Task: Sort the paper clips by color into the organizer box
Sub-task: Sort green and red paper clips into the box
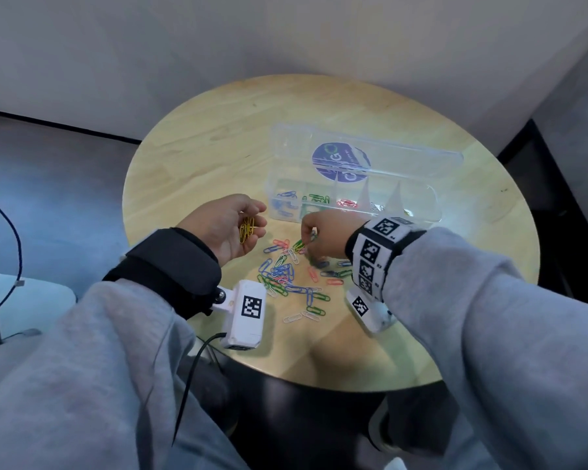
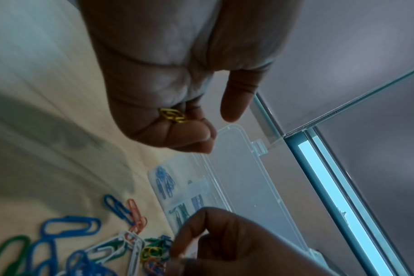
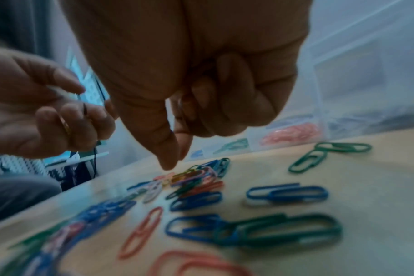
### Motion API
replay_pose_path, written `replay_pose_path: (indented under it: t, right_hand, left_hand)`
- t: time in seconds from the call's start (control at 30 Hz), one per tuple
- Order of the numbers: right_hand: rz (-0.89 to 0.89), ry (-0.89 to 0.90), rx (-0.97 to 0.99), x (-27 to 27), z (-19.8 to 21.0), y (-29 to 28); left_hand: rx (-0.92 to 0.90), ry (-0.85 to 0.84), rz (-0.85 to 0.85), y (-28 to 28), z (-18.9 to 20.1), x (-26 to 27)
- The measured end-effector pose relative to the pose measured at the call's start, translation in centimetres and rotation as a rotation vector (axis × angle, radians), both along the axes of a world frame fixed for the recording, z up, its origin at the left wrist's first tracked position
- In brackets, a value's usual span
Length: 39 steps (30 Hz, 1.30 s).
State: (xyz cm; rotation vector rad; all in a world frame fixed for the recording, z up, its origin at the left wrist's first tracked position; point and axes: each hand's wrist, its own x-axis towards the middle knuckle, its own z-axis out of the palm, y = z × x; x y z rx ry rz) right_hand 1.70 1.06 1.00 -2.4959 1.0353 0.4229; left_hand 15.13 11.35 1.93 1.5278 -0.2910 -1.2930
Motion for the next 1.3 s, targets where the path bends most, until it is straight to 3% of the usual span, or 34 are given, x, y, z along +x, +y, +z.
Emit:
replay_pose_path:
  t: [0.4,0.63,0.8,1.1,1.3]
  right_hand:
    - [0.1,0.077,-0.1,0.9,-1.3,0.2]
    - [-0.129,-0.162,0.15,-1.2,-1.1,-0.2]
    - [-0.254,-0.168,0.218,-2.3,-1.9,-0.5]
    - [-0.206,-0.121,0.16,-3.7,-1.8,-0.5]
    - [-0.414,-0.276,0.459,-4.2,-1.5,-1.0]
  left_hand:
    - [0.052,-0.061,-0.086,-0.6,-0.5,-0.5]
    - [0.05,-0.06,-0.107,-0.8,-0.5,-0.7]
    - [0.059,-0.062,-0.122,-1.1,-0.6,-1.0]
    - [0.059,-0.045,-0.127,-1.4,-0.9,-1.1]
    - [0.042,-0.017,-0.121,-1.5,-0.8,-1.1]
